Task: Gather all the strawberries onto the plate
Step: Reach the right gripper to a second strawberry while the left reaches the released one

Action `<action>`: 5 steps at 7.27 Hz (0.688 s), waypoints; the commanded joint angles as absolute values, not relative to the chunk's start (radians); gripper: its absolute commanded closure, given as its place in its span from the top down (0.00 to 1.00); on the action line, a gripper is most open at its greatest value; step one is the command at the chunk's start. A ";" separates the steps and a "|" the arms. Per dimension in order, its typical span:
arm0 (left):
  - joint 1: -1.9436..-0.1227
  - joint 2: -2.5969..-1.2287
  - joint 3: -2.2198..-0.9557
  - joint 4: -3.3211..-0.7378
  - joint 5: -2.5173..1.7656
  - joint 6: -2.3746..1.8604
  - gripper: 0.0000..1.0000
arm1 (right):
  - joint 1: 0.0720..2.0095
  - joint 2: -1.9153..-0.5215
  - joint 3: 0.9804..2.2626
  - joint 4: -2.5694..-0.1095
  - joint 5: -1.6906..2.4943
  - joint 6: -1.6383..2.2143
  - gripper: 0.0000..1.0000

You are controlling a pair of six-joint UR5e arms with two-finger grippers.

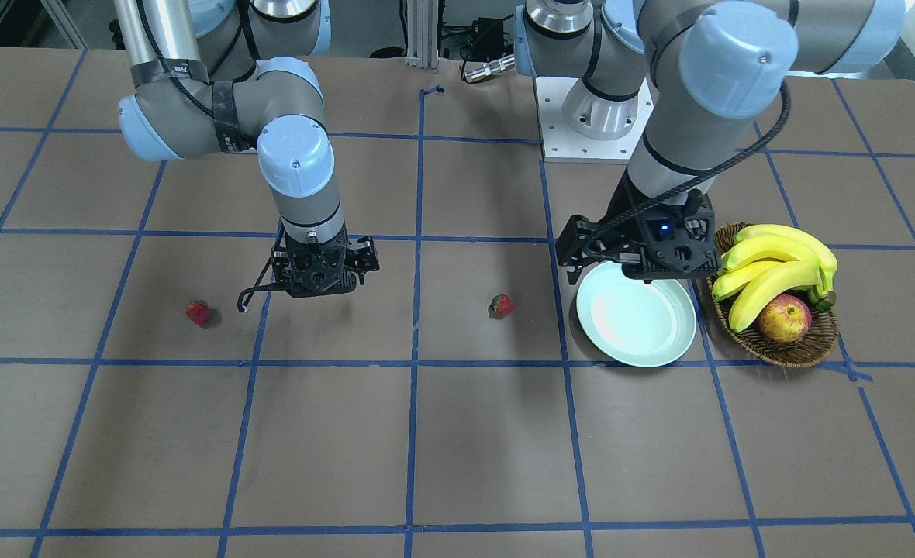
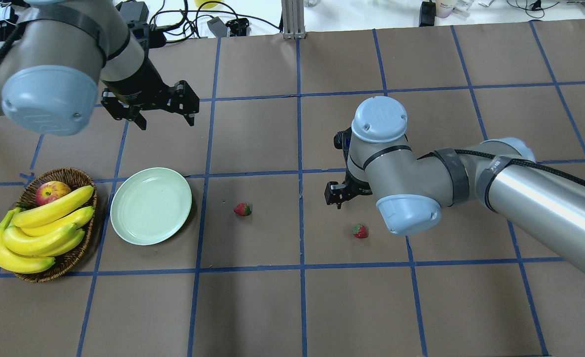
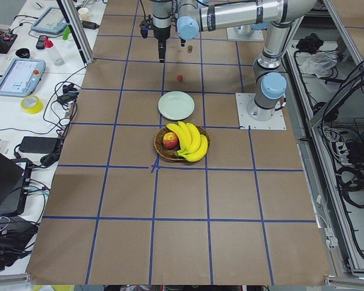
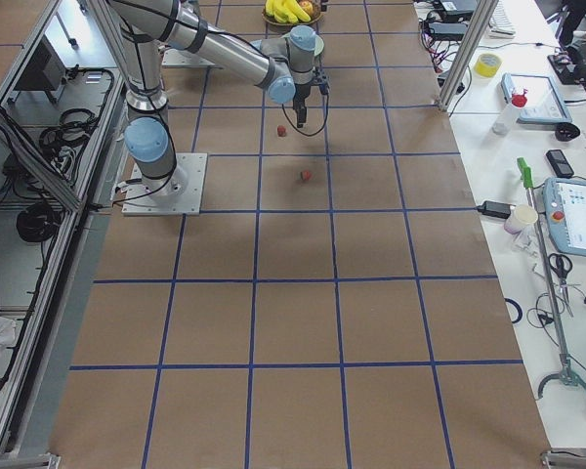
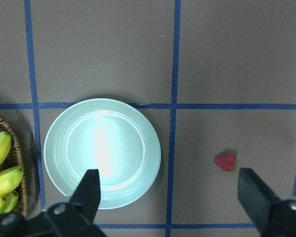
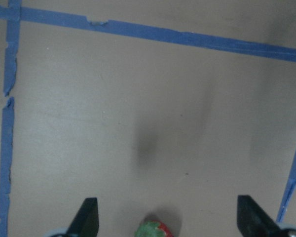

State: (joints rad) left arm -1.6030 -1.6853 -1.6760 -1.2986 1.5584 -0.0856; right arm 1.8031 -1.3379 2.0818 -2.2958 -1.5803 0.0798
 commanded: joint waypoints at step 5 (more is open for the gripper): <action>-1.703 -1.791 -1.870 -0.996 1.523 -0.227 1.00 | 1.804 -1.312 2.164 -2.349 -1.568 0.080 0.78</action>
State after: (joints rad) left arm -1.6922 -1.7621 -1.8363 -1.0544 1.5247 -0.2079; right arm 1.8039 -1.3125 2.1638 -2.3581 -1.5682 0.0810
